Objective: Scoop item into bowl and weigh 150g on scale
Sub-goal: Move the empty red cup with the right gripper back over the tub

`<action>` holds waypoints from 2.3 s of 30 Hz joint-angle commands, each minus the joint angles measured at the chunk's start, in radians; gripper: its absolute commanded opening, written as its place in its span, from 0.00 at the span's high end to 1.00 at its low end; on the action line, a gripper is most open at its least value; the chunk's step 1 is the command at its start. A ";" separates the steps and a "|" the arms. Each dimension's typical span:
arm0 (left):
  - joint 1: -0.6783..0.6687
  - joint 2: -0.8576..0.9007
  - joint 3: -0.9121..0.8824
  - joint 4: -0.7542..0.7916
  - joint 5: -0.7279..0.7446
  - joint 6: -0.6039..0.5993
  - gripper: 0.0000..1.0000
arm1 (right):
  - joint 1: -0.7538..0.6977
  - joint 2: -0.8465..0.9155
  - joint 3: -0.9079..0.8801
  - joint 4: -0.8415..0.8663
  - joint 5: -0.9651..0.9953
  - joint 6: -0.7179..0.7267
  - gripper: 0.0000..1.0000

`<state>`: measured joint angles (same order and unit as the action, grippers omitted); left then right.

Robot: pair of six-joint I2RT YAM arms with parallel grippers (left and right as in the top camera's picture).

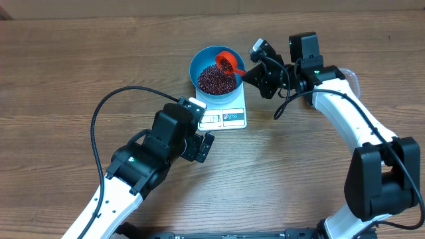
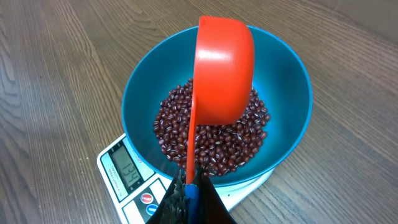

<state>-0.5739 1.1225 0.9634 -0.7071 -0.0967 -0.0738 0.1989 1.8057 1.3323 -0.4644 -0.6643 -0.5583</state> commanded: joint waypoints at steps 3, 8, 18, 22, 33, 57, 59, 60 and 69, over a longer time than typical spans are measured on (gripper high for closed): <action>0.004 0.003 0.000 0.004 0.012 0.018 0.00 | 0.004 0.003 -0.004 0.008 0.001 -0.154 0.96; 0.004 0.003 0.000 0.004 0.012 0.018 0.00 | 0.004 0.003 -0.004 0.007 0.002 -0.296 0.96; 0.004 0.003 0.000 0.004 0.012 0.018 0.01 | 0.004 0.003 -0.004 0.008 0.002 -0.436 0.96; 0.004 0.003 0.000 0.004 0.012 0.018 0.00 | 0.004 0.003 -0.004 0.013 0.002 -0.514 0.96; 0.004 0.003 0.000 0.004 0.012 0.018 0.00 | 0.004 -0.005 -0.002 0.068 0.069 -0.539 0.96; 0.004 0.003 0.000 0.004 0.012 0.018 0.01 | -0.142 -0.252 -0.002 -0.192 0.710 0.079 0.96; 0.004 0.003 0.000 0.004 0.012 0.018 0.01 | -0.171 -0.252 -0.002 -0.222 0.720 0.141 0.96; 0.004 0.003 0.000 0.004 0.012 0.018 0.00 | -0.189 -0.252 -0.002 -0.239 0.720 0.175 0.96; 0.004 0.003 0.000 0.004 0.012 0.018 0.01 | -0.334 -0.251 -0.004 -0.393 0.716 0.304 0.96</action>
<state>-0.5739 1.1225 0.9634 -0.7071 -0.0967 -0.0738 -0.1047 1.5661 1.3315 -0.8421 0.0380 -0.3126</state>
